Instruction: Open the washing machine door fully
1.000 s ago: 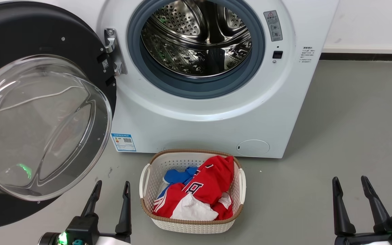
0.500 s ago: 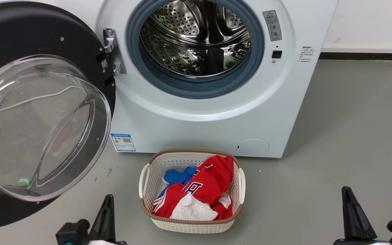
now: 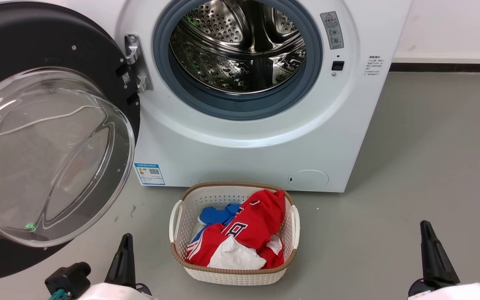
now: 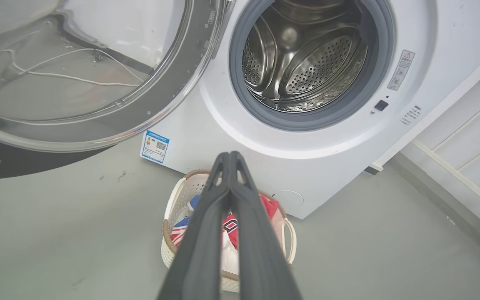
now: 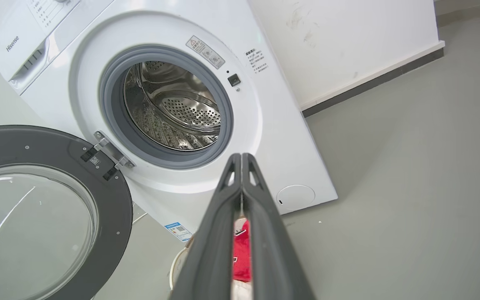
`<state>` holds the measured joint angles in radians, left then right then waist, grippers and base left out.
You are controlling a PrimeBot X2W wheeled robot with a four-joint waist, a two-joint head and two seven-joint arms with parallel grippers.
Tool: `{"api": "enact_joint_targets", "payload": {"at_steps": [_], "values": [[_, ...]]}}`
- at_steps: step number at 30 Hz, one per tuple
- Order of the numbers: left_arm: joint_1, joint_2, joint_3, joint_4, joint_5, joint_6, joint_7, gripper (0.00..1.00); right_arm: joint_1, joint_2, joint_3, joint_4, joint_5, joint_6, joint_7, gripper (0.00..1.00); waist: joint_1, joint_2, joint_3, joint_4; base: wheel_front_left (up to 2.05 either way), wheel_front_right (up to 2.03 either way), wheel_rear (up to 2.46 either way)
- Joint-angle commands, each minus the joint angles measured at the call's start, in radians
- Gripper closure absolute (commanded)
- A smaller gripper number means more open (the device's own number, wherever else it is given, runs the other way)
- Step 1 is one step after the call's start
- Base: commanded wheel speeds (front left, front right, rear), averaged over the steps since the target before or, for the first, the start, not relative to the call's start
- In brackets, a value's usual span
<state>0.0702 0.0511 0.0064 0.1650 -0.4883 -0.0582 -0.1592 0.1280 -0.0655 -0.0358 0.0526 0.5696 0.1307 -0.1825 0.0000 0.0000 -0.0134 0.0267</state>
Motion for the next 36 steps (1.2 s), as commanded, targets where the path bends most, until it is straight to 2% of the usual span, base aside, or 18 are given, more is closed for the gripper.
{"api": "enact_joint_targets", "payload": {"at_steps": [1,14,36], "values": [[-0.031,0.001,0.005,-0.01,-0.031,-0.004,0.007,1.0,-0.028,-0.009,0.0,-0.007,0.031,0.0,0.007,1.0,0.0,0.0,0.0,0.0,0.0,0.0,0.0],[-0.063,0.001,0.026,0.007,-0.251,-0.018,0.061,1.0,-0.071,-0.016,0.0,0.031,0.248,0.0,0.052,1.0,0.0,0.0,0.002,-0.004,0.0,0.0,0.0],[-0.105,0.0,0.054,0.031,-0.539,-0.038,0.132,1.0,-0.127,-0.02,-0.008,0.083,0.526,0.0,0.119,1.0,0.0,0.0,0.006,-0.01,0.0,0.0,0.0]]}}
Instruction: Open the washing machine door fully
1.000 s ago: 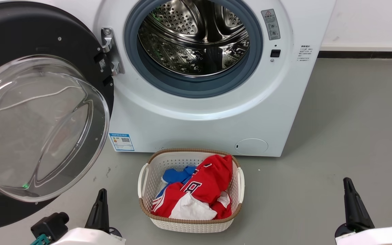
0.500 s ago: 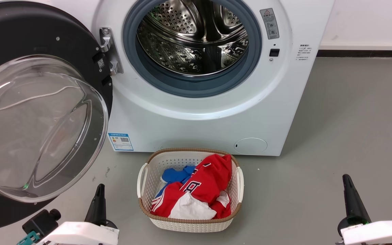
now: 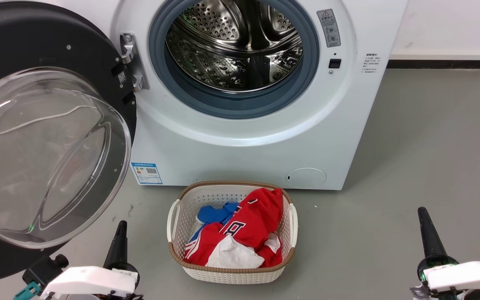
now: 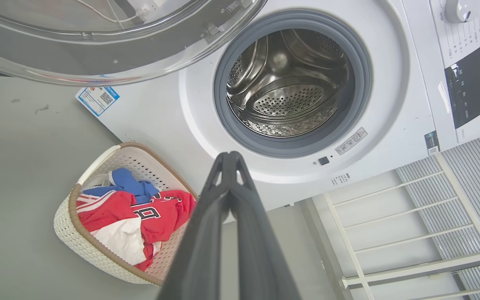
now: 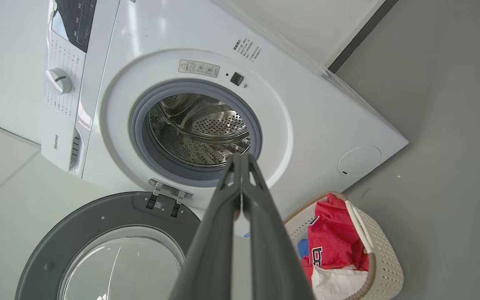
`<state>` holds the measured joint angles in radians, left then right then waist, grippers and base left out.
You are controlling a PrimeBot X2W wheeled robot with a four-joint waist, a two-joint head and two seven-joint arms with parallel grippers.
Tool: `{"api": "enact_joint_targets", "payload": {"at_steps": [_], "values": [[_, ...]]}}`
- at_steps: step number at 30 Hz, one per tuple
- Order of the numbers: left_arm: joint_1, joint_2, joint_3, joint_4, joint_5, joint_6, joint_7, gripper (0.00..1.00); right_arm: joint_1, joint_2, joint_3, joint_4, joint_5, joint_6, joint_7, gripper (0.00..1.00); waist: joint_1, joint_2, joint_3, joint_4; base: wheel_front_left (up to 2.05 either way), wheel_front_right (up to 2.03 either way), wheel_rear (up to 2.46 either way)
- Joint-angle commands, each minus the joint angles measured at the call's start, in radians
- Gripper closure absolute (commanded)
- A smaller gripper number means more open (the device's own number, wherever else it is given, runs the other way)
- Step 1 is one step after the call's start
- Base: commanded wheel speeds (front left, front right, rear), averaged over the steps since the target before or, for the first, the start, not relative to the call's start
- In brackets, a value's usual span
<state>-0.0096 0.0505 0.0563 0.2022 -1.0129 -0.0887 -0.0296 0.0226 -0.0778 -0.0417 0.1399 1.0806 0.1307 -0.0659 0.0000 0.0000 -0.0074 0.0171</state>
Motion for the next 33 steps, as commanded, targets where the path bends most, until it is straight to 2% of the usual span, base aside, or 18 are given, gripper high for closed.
{"api": "enact_joint_targets", "payload": {"at_steps": [1,33], "values": [[-0.027,0.001,0.005,-0.005,-0.026,-0.008,0.005,1.0,-0.024,-0.008,-0.002,-0.002,0.026,0.0,0.005,1.0,0.0,0.0,0.0,0.0,0.0,0.0,0.0],[-0.072,0.0,0.037,0.023,-0.351,-0.028,0.085,1.0,-0.088,-0.005,-0.019,0.058,0.332,0.0,0.086,1.0,0.0,0.0,0.005,-0.009,0.0,0.0,0.0]]}}
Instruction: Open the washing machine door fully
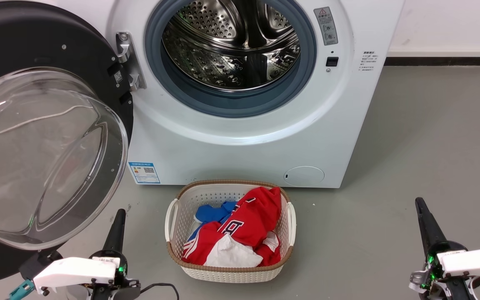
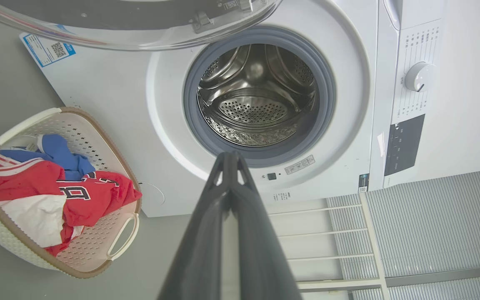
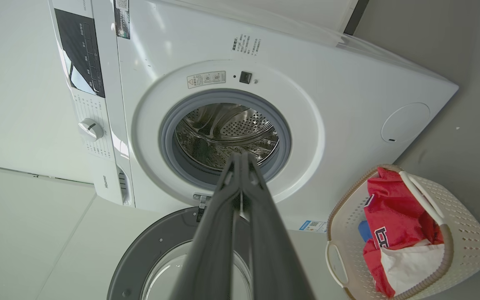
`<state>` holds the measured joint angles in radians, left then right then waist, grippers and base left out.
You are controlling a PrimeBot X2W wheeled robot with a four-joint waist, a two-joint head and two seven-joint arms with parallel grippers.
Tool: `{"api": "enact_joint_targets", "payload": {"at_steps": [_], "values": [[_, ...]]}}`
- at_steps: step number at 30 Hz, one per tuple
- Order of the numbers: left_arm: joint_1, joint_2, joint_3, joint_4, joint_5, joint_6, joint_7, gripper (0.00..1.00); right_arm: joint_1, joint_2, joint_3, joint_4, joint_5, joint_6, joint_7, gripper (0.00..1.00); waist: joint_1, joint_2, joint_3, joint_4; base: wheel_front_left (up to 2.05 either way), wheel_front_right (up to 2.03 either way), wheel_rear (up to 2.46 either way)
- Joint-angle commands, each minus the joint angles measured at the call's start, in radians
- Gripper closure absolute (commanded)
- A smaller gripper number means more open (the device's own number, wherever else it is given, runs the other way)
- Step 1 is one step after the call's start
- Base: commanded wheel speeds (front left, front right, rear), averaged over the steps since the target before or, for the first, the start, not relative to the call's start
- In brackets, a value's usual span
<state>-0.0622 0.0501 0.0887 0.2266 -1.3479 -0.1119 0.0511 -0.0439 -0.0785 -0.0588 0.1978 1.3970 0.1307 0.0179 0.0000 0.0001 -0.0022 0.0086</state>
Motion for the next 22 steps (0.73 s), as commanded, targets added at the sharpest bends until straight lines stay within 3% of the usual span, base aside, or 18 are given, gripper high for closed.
{"api": "enact_joint_targets", "payload": {"at_steps": [1,22], "values": [[-0.022,0.001,0.005,-0.001,-0.025,-0.005,0.007,1.0,-0.023,-0.004,-0.003,0.002,0.025,0.0,0.006,1.0,0.0,-0.0001,0.0,0.0,0.0,0.0,0.0],[-0.043,0.0,0.021,0.013,-0.187,-0.016,0.047,1.0,-0.055,0.0,-0.014,0.033,0.174,0.0,0.049,1.0,0.0,-0.0001,0.003,-0.006,0.0,0.0,0.0]]}}
